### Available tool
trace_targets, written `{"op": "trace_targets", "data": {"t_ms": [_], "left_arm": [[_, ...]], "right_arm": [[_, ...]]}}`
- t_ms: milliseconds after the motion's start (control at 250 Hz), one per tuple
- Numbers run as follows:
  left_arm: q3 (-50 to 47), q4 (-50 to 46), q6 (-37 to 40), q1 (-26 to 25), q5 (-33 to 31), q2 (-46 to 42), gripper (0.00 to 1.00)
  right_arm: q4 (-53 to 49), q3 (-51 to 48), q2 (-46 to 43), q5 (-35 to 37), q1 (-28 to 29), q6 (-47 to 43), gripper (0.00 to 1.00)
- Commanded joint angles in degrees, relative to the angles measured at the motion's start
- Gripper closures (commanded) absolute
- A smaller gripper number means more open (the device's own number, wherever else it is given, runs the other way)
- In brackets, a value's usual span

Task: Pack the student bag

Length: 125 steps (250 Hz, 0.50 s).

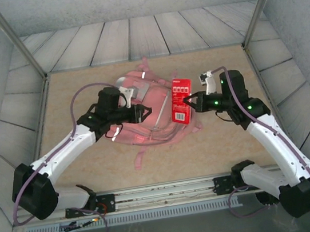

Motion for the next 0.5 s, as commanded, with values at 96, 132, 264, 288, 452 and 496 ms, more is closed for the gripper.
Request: {"op": "trace_targets", "data": {"t_ms": [96, 132, 264, 288, 452, 496], "left_arm": [[10.47, -13.63, 5.23, -8.6, -22.7, 10.86, 0.54], [12.6, -15.18, 5.45, -10.05, -24.8, 13.38, 0.53], [20.01, -19.13, 6.15, -13.75, -29.49, 21.2, 0.48], [21.06, -19.44, 6.33, -14.26, -30.31, 22.19, 0.48], [27.43, -20.74, 6.88, -16.4, -32.18, 28.15, 0.46], [29.24, -21.31, 7.17, -16.83, -32.3, 29.72, 0.46]], "right_arm": [[-15.14, 1.16, -0.43, 23.63, -0.23, -3.67, 1.0], [-16.03, 1.0, -0.25, 24.88, -0.28, -3.51, 1.0], [-17.1, -0.66, -0.74, 26.07, -0.27, -1.93, 1.0], [-17.09, -1.1, -0.98, 25.91, -0.27, -1.62, 1.0], [-16.35, -3.65, -2.22, 23.91, -0.25, -0.96, 1.0], [-15.97, -4.26, -2.48, 23.46, -0.27, -0.81, 1.0]]}}
